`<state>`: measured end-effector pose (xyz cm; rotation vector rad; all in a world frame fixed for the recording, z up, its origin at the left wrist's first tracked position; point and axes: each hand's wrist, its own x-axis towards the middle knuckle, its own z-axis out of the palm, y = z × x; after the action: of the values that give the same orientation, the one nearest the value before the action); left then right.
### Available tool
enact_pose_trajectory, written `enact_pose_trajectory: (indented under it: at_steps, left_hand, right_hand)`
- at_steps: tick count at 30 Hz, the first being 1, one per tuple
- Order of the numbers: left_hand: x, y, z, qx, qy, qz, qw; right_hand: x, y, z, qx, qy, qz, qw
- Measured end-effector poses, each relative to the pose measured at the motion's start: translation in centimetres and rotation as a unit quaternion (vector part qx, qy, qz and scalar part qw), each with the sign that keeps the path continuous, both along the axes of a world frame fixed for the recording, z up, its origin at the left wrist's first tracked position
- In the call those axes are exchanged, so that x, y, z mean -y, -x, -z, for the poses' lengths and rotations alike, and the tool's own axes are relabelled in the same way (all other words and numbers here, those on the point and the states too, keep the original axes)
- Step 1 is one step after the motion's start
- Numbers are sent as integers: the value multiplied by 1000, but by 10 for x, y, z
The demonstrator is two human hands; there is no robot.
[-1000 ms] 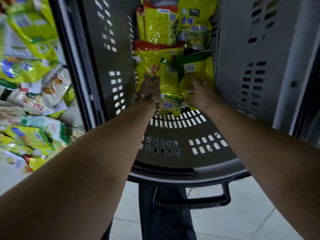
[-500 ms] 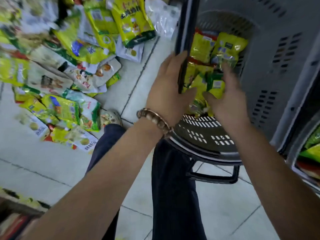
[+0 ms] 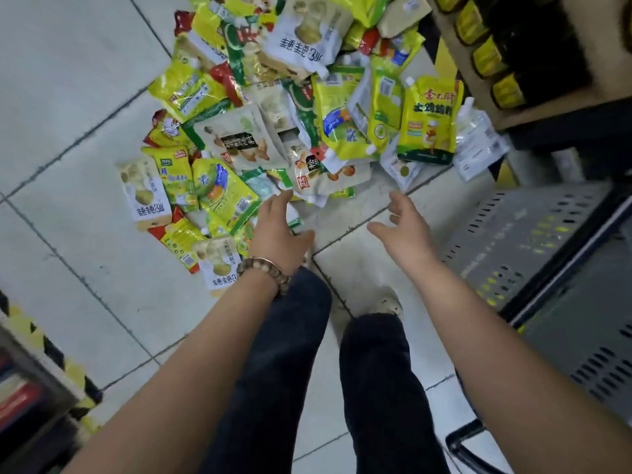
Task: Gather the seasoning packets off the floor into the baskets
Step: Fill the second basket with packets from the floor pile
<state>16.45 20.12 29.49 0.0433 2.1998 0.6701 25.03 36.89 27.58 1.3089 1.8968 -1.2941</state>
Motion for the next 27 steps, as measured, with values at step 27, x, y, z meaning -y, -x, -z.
enact_pose_trajectory:
  at_steps: [27]
  left_hand:
    - [44, 60, 176, 299, -232, -617, 689]
  right_hand:
    - [66, 166, 168, -174, 103, 207, 957]
